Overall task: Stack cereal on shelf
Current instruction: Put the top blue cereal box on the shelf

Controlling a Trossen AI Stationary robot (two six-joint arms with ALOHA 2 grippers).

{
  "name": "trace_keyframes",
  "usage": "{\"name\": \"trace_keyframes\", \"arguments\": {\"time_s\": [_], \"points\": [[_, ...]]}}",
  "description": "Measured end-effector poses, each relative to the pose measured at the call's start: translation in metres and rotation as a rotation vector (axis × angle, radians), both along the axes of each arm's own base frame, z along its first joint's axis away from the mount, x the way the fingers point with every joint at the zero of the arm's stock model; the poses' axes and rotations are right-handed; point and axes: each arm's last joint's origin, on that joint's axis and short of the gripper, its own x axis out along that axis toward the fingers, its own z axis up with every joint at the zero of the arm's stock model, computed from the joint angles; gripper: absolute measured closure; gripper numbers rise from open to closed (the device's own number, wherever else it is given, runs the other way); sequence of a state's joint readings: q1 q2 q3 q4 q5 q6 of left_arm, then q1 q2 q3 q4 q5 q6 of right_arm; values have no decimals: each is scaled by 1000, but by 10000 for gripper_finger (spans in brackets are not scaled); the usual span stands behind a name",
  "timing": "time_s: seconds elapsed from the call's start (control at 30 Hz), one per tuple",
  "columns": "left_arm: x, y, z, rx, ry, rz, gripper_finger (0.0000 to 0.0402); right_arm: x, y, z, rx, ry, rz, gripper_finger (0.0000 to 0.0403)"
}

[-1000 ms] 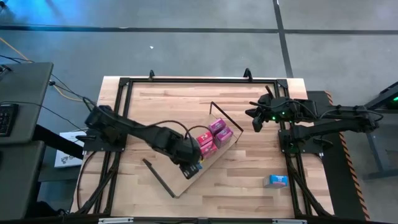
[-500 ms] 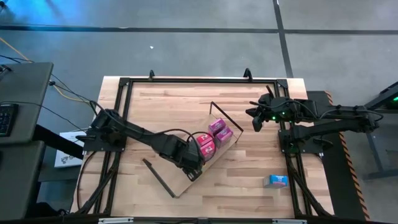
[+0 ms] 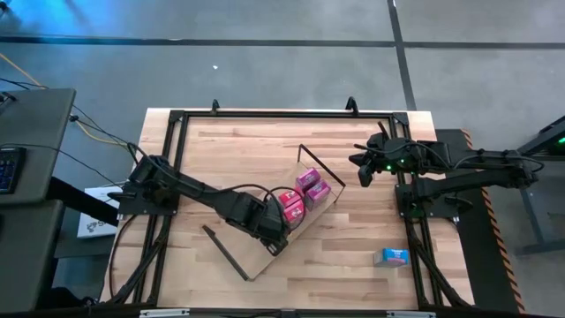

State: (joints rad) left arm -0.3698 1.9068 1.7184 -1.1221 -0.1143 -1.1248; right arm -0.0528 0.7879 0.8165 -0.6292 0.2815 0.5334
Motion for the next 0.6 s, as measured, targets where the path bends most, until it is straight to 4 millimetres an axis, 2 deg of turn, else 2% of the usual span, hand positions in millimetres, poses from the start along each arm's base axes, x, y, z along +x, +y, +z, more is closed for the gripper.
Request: {"name": "trace_keyframes", "arguments": {"time_s": [0.6], "points": [[5,-2,-6,-12,-7,14,205,0,0,0,-23,9,-5,402]]}}
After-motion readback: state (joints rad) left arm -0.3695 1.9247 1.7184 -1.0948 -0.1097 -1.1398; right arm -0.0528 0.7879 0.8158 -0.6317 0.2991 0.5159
